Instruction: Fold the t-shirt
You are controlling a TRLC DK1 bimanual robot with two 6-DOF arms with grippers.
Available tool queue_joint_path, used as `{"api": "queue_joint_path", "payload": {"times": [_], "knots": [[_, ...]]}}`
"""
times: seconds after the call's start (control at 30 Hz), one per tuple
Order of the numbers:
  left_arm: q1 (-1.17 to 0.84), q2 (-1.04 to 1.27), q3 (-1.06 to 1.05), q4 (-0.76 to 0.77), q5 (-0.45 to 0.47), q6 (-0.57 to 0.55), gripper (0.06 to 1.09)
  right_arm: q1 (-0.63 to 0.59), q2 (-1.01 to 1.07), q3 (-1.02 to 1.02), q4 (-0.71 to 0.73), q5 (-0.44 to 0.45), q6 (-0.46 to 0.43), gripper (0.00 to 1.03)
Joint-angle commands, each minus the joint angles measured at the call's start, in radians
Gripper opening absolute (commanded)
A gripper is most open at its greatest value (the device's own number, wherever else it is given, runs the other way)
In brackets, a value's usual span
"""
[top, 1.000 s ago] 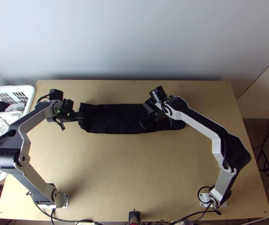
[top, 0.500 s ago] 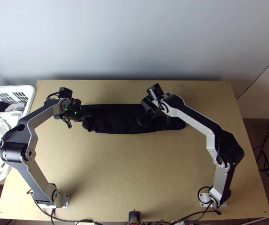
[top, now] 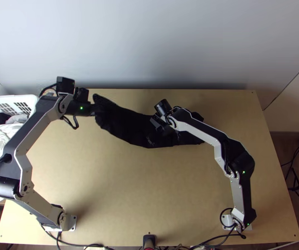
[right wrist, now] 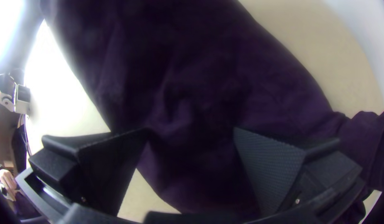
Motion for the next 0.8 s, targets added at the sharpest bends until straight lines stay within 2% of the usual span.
{"api": "queue_joint_path", "payload": {"times": [0.0,0.17,0.4,0.57,0.63,0.77], "knots": [[-0.068,-0.011,0.128,-0.022,0.056,-0.022,0.09,-0.015,-0.006,-0.014,-0.007,-0.007,0.013,0.95],[-0.114,0.029,0.191,-0.019,0.064,-0.02,0.09,-0.11,-0.214,-0.057,-0.035,-0.066,0.05,0.95],[-0.227,0.074,0.253,0.042,0.071,-0.029,0.09,-0.262,-0.472,-0.048,-0.19,-0.136,0.067,0.95],[-0.352,0.138,0.265,0.177,0.07,-0.071,0.09,-0.339,-0.627,-0.102,-0.243,-0.138,0.097,0.95],[-0.418,0.172,0.268,0.3,0.056,-0.121,0.09,-0.389,-0.691,-0.175,-0.243,-0.138,0.099,0.95],[-0.485,0.245,0.323,0.355,0.011,-0.132,0.09,-0.431,-0.751,-0.252,-0.243,-0.136,0.099,0.95]]}}
